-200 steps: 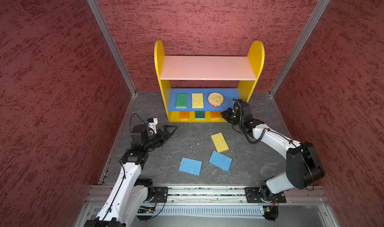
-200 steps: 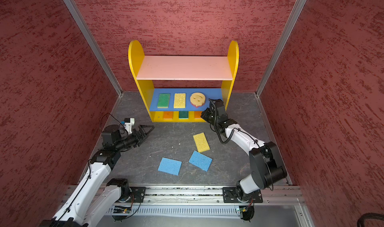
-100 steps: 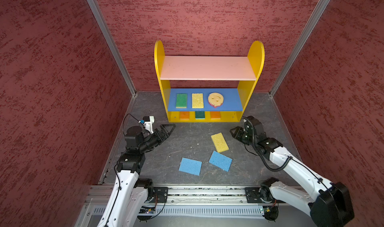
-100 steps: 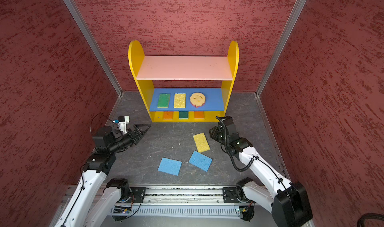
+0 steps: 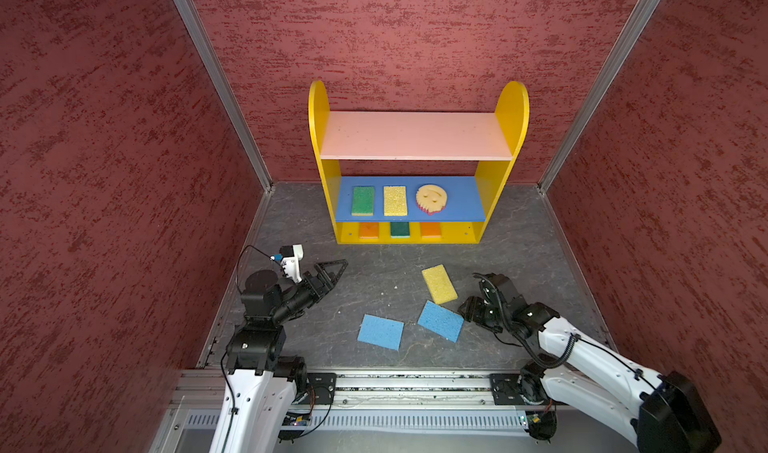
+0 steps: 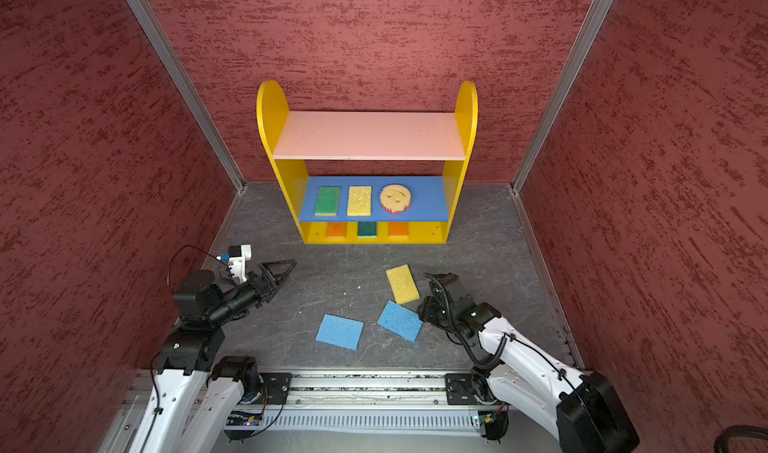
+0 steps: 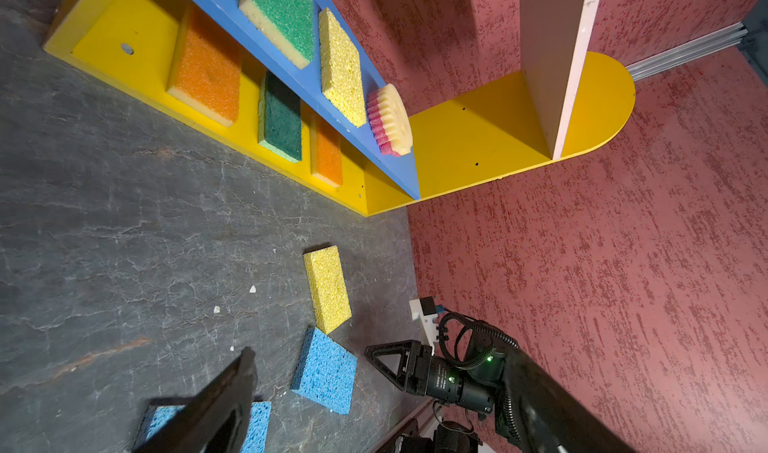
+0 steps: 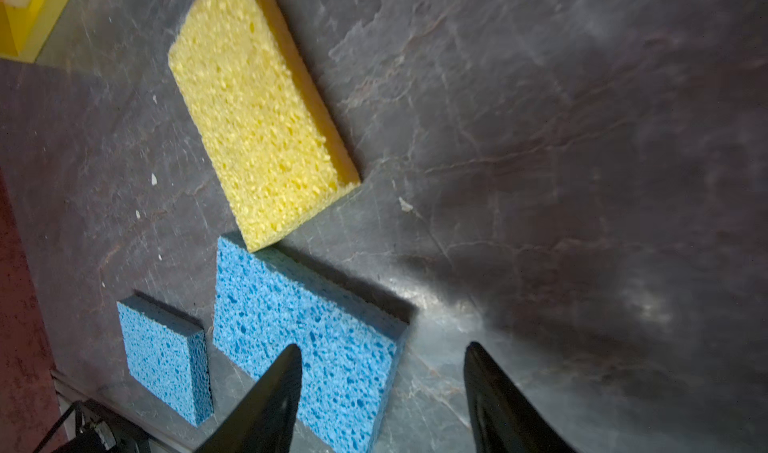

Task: Place and organize the cleaning sponges onto the shelf
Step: 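Release the smiley sponge and move the right gripper over the yellow table sponge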

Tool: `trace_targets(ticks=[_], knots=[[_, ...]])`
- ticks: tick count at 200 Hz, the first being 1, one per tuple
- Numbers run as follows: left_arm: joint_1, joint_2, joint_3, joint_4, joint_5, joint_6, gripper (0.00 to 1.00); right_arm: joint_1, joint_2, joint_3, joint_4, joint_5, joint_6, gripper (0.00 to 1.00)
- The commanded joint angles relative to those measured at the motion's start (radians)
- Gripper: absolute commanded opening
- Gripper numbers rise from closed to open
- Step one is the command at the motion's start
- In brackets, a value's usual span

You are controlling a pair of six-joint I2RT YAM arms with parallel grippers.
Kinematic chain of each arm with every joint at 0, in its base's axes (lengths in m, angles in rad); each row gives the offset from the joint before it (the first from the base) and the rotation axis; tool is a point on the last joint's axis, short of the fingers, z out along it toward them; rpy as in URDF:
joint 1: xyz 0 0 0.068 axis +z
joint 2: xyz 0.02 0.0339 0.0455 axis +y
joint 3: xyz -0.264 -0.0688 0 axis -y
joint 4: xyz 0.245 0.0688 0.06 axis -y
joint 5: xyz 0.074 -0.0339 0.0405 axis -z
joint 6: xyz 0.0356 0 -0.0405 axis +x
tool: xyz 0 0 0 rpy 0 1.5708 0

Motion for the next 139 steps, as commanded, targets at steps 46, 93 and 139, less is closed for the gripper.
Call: trace_targets(ticks=[46, 93, 139], knots=[[0.008, -0.187, -0.086, -0.224, -0.037, -0.018, 0.92, 0.019, 0.078, 0.039, 0.144, 0.058, 0.019, 0.67], [0.007, -0.126, -0.129, -0.119, -0.047, -0.044, 0.92, 0.020, 0.179, 0.110, 0.148, 0.116, -0.044, 0.69], [0.008, 0.033, -0.143, 0.033, -0.050, -0.038, 0.92, 0.017, 0.344, 0.174, 0.205, 0.143, -0.081, 0.70]])
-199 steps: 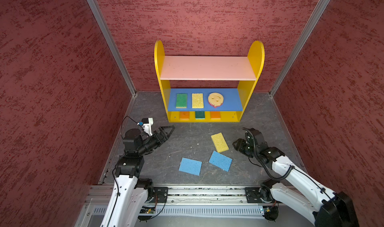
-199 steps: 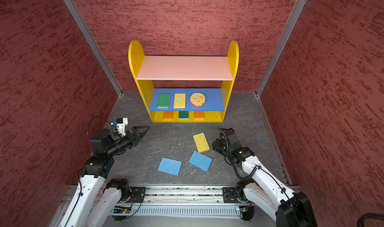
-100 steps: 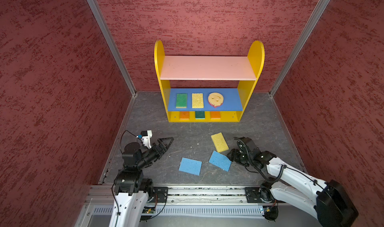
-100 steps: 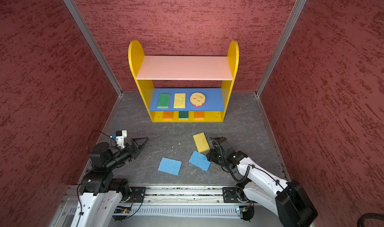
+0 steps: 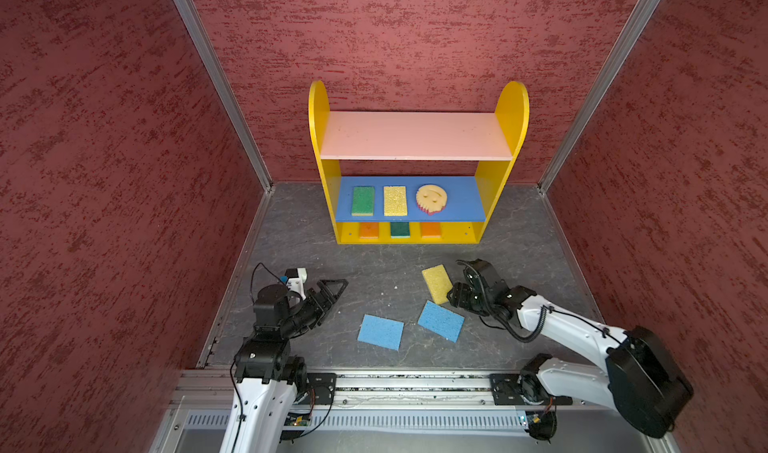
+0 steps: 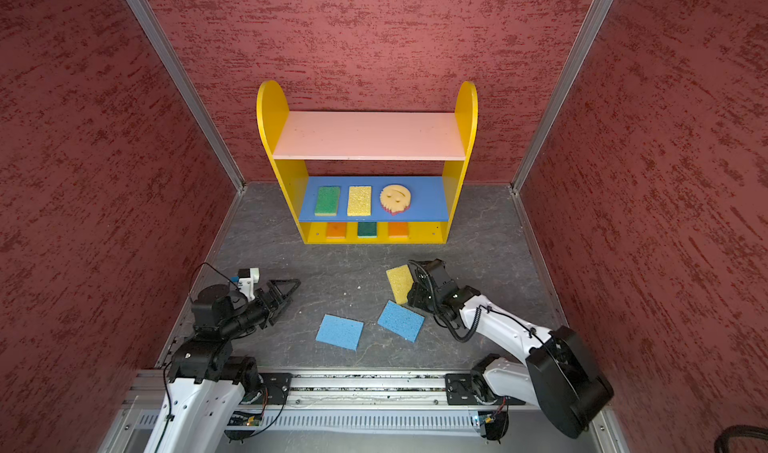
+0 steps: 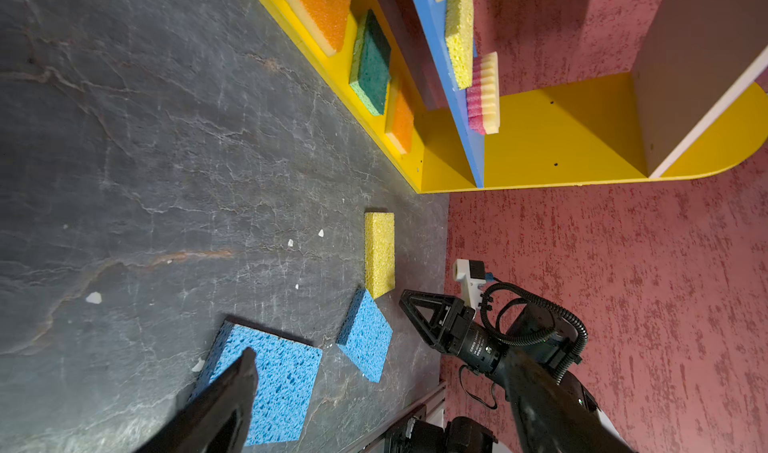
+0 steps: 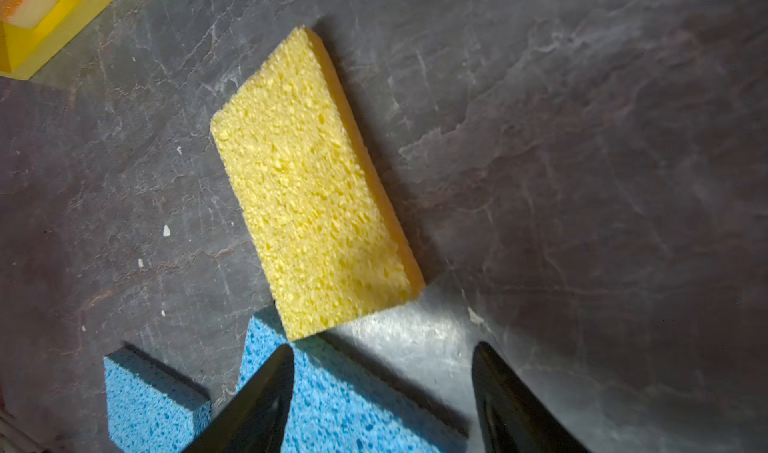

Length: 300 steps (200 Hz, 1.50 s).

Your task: Place and organize the cleaning sponges onto the shelf

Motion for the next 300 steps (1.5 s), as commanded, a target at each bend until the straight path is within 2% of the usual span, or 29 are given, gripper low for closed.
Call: trace_targets(ticks=[1, 50, 90, 125, 145, 169, 183, 208, 243, 300], knots=[[0.007, 0.081, 0.014, 0.119, -0.008, 0.015, 0.92, 0.002, 0.060, 0.029, 0.064, 0.048, -0.024, 0.70], [-0.007, 0.240, 0.001, 0.303, 0.004, -0.018, 0.92, -0.002, 0.162, 0.063, 0.145, 0.015, -0.011, 0.68], [-0.068, 0.287, 0.017, 0.323, -0.058, 0.001, 0.92, -0.013, 0.164, 0.050, 0.170, 0.010, -0.022, 0.66], [-0.118, 0.391, 0.059, 0.354, -0.075, 0.015, 0.92, -0.014, 0.147, 0.020, 0.204, -0.023, -0.015, 0.65], [-0.140, 0.482, 0.110, 0.384, -0.067, 0.028, 0.92, -0.015, 0.126, -0.014, 0.218, -0.027, -0.013, 0.58], [-0.192, 0.564, 0.161, 0.433, -0.078, 0.027, 0.92, -0.015, 0.119, -0.049, 0.227, -0.024, 0.001, 0.40], [-0.232, 0.589, 0.175, 0.460, -0.101, 0.018, 0.92, -0.015, 0.117, -0.061, 0.219, -0.020, 0.006, 0.21], [-0.286, 0.615, 0.201, 0.457, -0.125, 0.018, 0.92, -0.015, 0.093, -0.067, 0.203, -0.027, 0.004, 0.09], [-0.337, 0.613, 0.216, 0.431, -0.155, 0.019, 0.93, -0.015, 0.025, -0.046, 0.152, -0.011, -0.026, 0.00], [-0.423, 0.608, 0.223, 0.421, -0.202, 0.011, 0.95, -0.015, -0.101, 0.059, 0.057, -0.076, -0.040, 0.00]])
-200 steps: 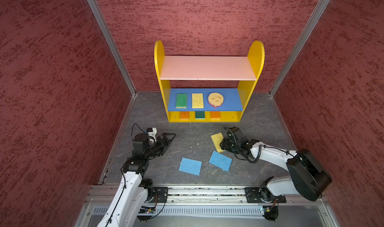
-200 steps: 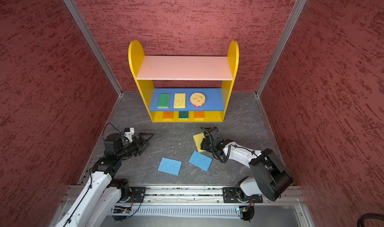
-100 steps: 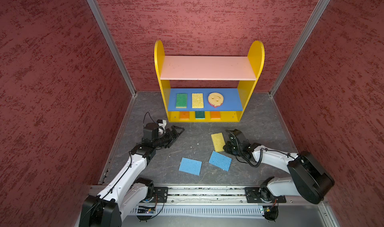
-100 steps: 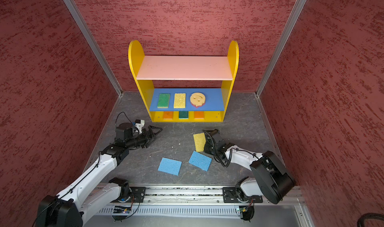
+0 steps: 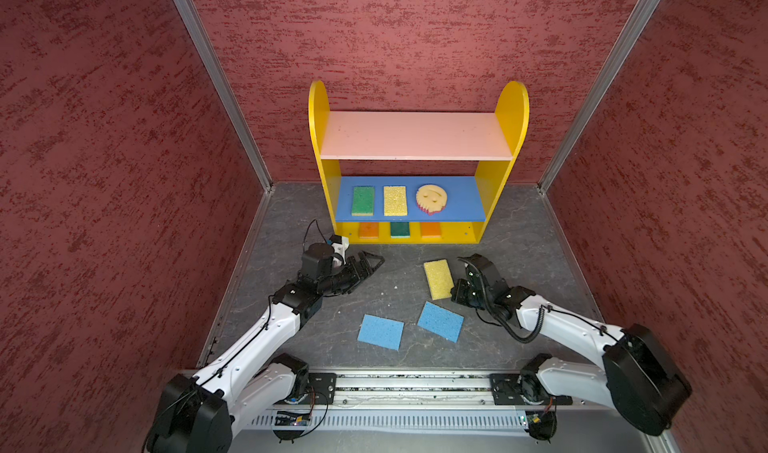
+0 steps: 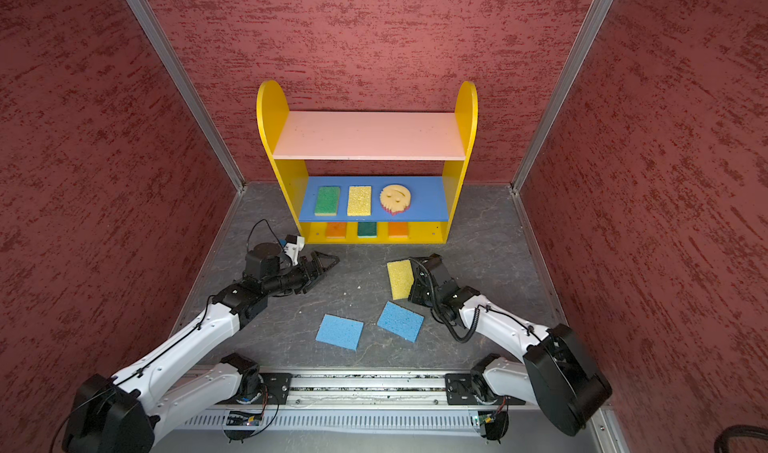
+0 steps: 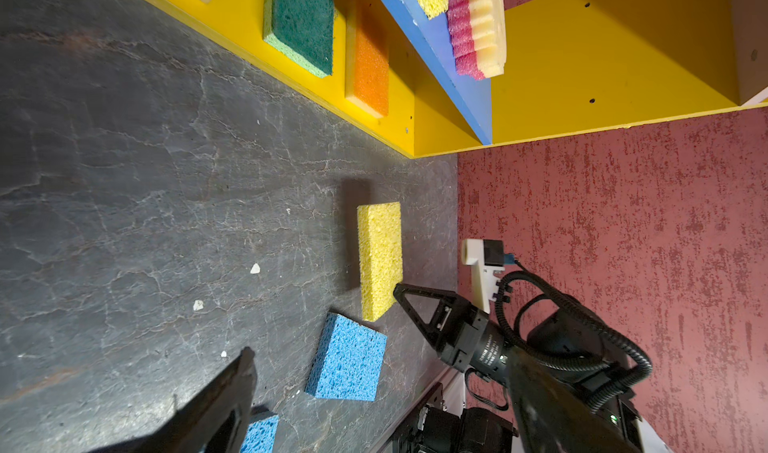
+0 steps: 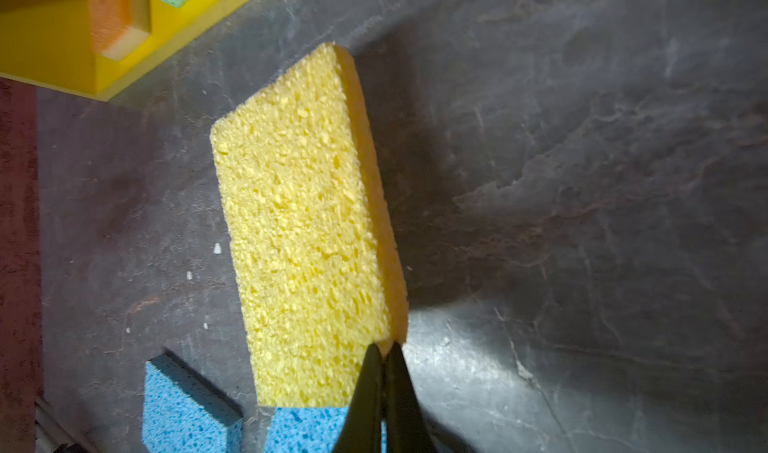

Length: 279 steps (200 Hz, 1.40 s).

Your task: Place and organize the cleaning sponges onto the shelf

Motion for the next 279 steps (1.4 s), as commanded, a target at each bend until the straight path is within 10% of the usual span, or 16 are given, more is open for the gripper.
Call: trace_targets(ticks=[1, 133, 169, 219, 279], knots=[[-0.041, -0.004, 0.026, 0.003, -0.035, 0.005, 0.95, -0.006, -0.050, 0.068, -0.047, -0.040, -0.009, 0.00], [-0.199, 0.157, 0.159, 0.235, -0.034, 0.014, 0.96, 0.090, -0.040, 0.270, 0.049, -0.240, 0.070, 0.00], [-0.230, 0.217, 0.190, 0.275, -0.020, 0.010, 0.80, 0.115, -0.027, 0.292, 0.071, -0.272, 0.081, 0.00], [-0.252, 0.212, 0.195, 0.273, -0.062, 0.020, 0.22, 0.119, -0.065, 0.256, 0.120, -0.251, 0.117, 0.00], [-0.246, 0.169, 0.220, 0.244, -0.051, 0.053, 0.07, 0.111, -0.123, 0.231, 0.169, -0.268, 0.109, 0.61]])
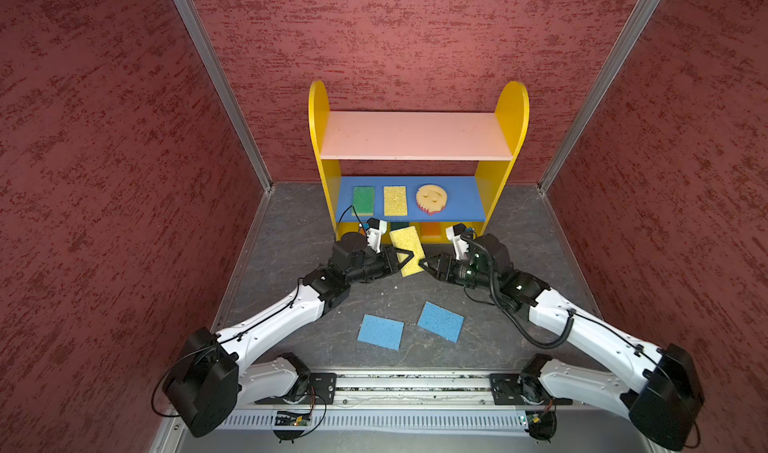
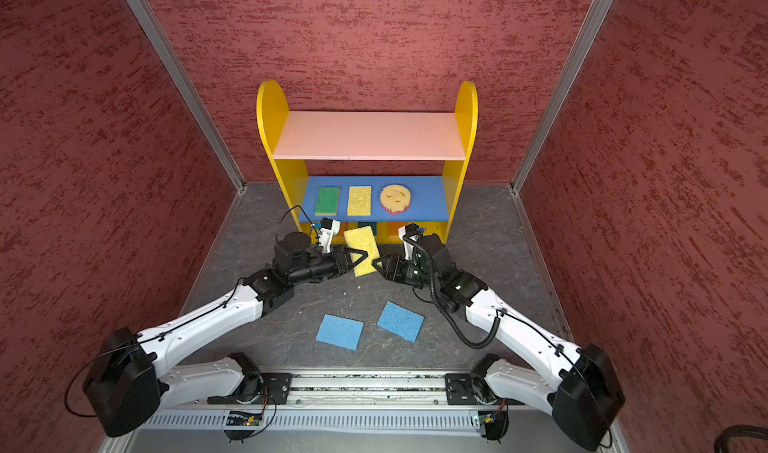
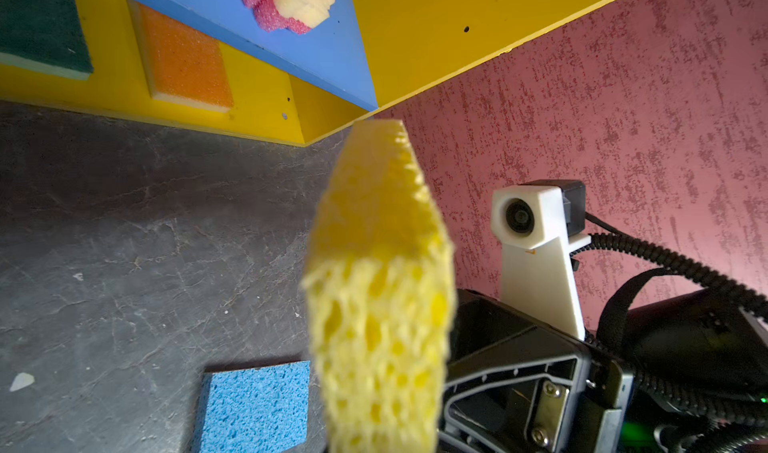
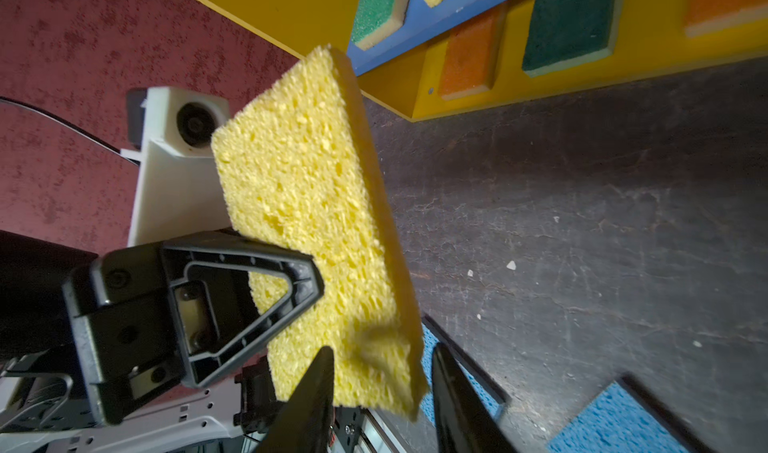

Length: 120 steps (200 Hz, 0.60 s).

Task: Place and organize the cleaning sponges onto the shelf
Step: 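Hold the yellow sponge up with the right gripper while the left gripper approaches it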

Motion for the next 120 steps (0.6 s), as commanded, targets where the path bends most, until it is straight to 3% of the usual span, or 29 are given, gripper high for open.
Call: trace_targets(ticks=[1, 28, 57, 83, 120], knots=[[-0.001, -0.035, 0.046, -0.005, 0.010, 0.043, 0.07, -0.004, -0.038, -0.018, 0.075, -0.016, -0.004, 0.62], [0.009, -0.057, 0.061, -0.016, 0.062, 0.059, 0.05, -0.030, -0.063, -0.044, 0.174, -0.091, 0.007, 0.73], [0.006, -0.098, 0.036, 0.049, 0.135, 0.055, 0.03, -0.038, -0.041, -0.060, 0.335, -0.229, 0.057, 0.79], [0.003, -0.153, 0.009, 0.041, 0.125, 0.061, 0.02, -0.038, -0.005, -0.074, 0.464, -0.299, 0.118, 0.79], [0.004, -0.186, 0.000, 0.006, 0.114, 0.071, 0.00, -0.038, 0.010, -0.053, 0.455, -0.277, 0.121, 0.71]])
